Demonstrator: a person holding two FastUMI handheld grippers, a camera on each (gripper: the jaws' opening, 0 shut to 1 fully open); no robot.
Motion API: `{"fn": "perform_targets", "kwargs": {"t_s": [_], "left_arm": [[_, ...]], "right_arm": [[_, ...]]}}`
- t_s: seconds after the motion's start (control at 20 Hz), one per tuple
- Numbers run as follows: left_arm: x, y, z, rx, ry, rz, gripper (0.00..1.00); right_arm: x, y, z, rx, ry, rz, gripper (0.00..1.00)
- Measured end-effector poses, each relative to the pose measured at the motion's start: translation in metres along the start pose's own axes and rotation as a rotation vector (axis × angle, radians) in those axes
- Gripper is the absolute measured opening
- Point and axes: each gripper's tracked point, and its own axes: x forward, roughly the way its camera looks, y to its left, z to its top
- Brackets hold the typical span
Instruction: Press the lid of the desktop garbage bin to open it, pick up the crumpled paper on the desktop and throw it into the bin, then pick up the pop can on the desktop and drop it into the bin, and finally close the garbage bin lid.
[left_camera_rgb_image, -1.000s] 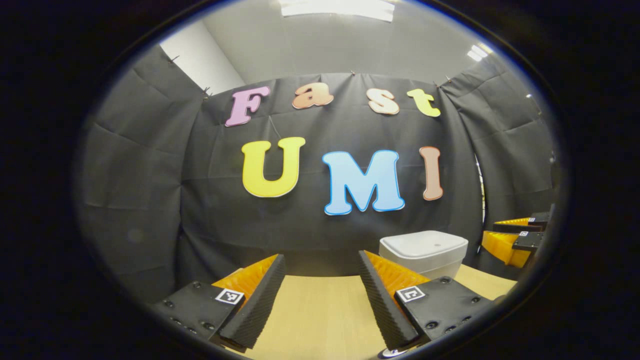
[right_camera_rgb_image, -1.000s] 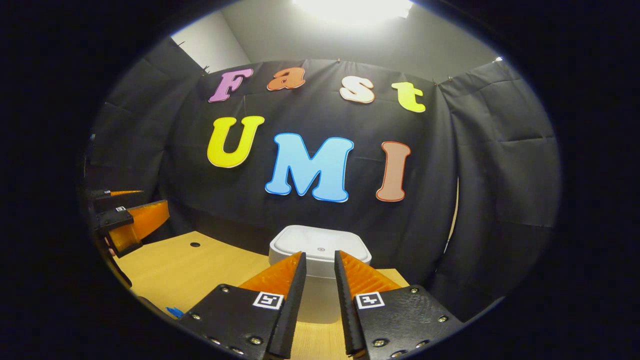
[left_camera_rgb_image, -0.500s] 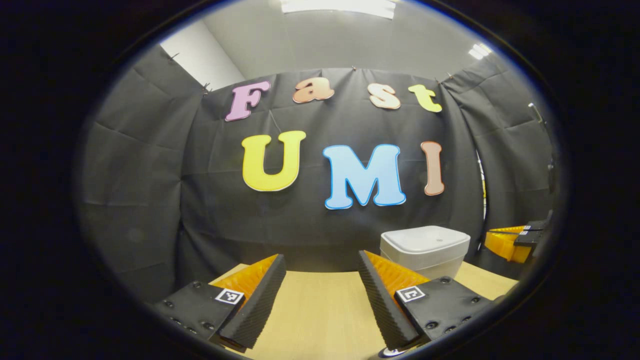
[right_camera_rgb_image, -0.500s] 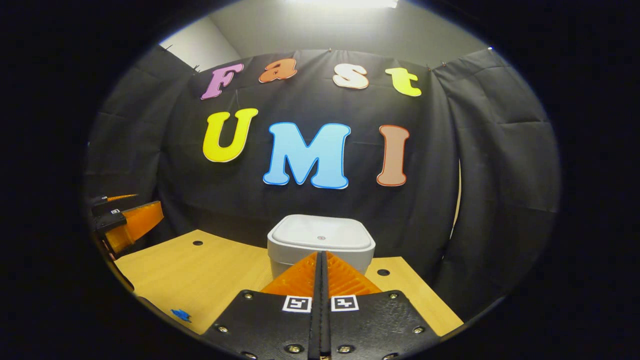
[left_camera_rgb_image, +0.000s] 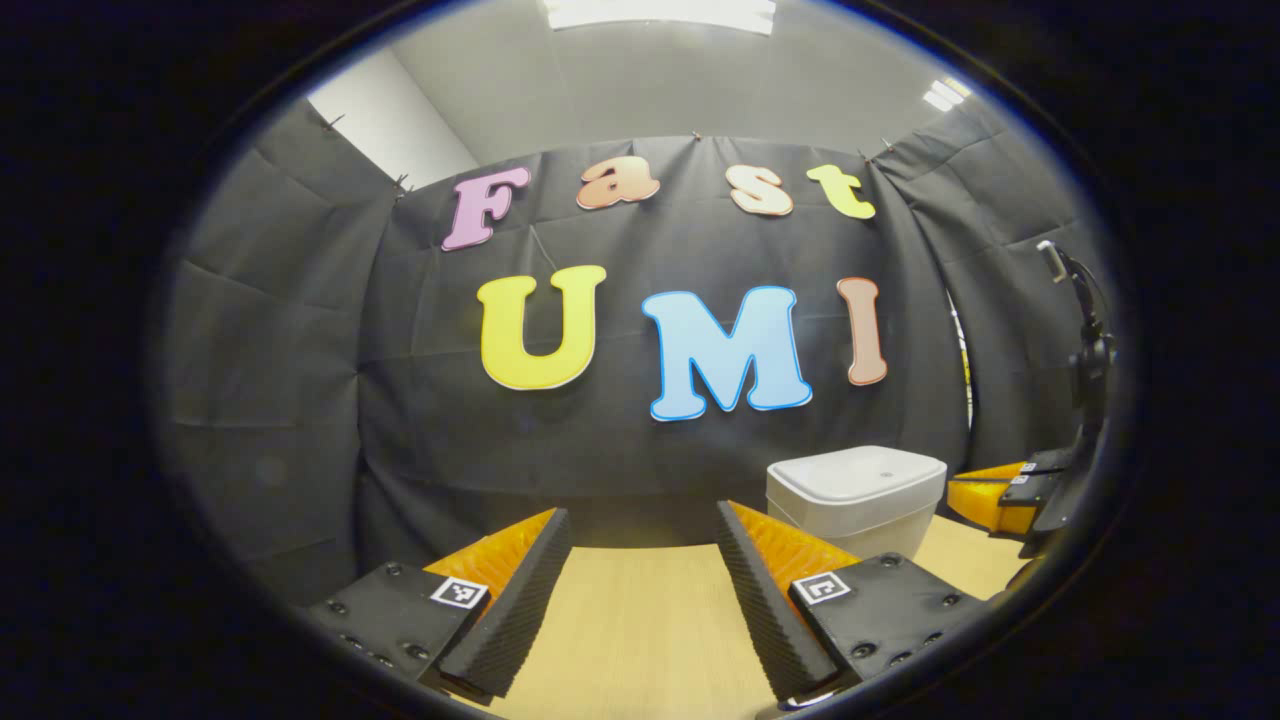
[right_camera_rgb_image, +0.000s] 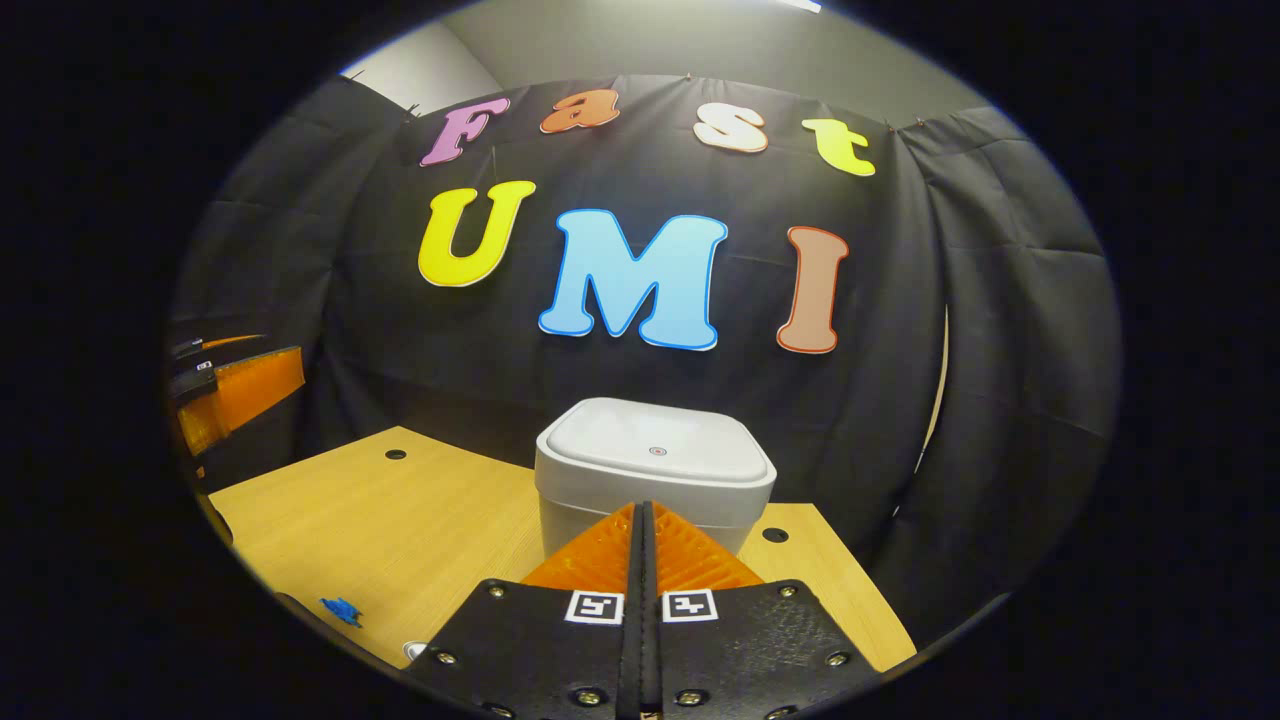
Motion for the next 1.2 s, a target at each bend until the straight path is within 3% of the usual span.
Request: {"fn": "perform_targets", "kwargs": {"t_s": [0.3,0.7,1.2], "left_arm": [[-0.001,0.005,0.001,0.022,-0.009,0.015,0.96],[-0.003,0.022,-0.014,-0.027,0.045,0.064,0.96],[-0.004,0.027,-0.027,-0.051,0.088,0.075,0.96]], "right_arm": [[0.043,-0.009,0.012,0.053,-0.017,-0.023,0.00],[0.076,-0.017,0.015,0.121,-0.002,-0.027,0.00],[0.083,-0.016,0.001,0.192,0.052,0.025,0.00]]}}
